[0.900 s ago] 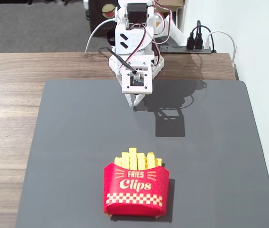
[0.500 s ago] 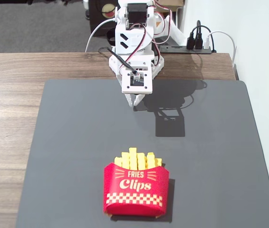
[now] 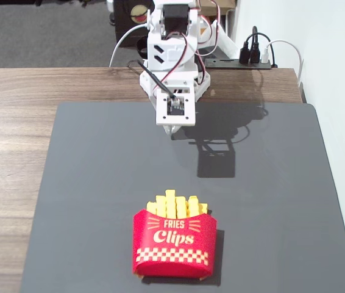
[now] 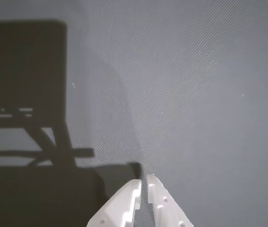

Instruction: Grab a fry

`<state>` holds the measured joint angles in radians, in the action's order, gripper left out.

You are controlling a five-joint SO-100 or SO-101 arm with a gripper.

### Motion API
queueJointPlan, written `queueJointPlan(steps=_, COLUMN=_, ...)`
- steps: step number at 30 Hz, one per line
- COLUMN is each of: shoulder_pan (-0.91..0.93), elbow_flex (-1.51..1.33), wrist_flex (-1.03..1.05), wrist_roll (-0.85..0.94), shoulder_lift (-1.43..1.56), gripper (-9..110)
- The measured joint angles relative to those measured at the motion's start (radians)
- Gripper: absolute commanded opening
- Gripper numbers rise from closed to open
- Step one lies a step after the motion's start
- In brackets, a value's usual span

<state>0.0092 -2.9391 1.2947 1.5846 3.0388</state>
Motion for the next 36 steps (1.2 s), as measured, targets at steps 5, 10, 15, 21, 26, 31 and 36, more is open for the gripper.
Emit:
queueJointPlan(steps=5, shoulder_pan=0.015, elbow_flex=0.143, wrist_flex=0.002, wrist_roll=0.002, shoulder_lift=-0.143, gripper=1)
queueJointPlan(steps=10, shoulder_pan=0.055, elbow_flex=0.253, wrist_flex=-0.021, wrist_roll=0.023, shoulder_lift=-0.270, gripper=1)
queueJointPlan(steps=15, shoulder_pan=0.091, elbow_flex=0.350, wrist_flex=-0.054, wrist_roll=0.051, shoulder_lift=-0.391, gripper=1)
queueJointPlan(steps=21, shoulder_pan=0.103, elbow_flex=0.494, wrist_flex=-0.080, wrist_roll=0.086, shoulder_lift=-0.541, gripper=1)
queueJointPlan(steps=26, shoulder_pan=0.114, elbow_flex=0.623, wrist_flex=-0.115, wrist_roll=0.115, shoulder_lift=-0.699, gripper=1)
queueJointPlan(steps=31, shoulder_pan=0.129, elbow_flex=0.716, wrist_flex=-0.169, wrist_roll=0.161, shoulder_lift=-0.853, gripper=8)
queueJointPlan(steps=36, shoulder_pan=0.133, elbow_flex=0.736, wrist_flex=-0.233, wrist_roll=0.172, shoulder_lift=-0.971, gripper=18)
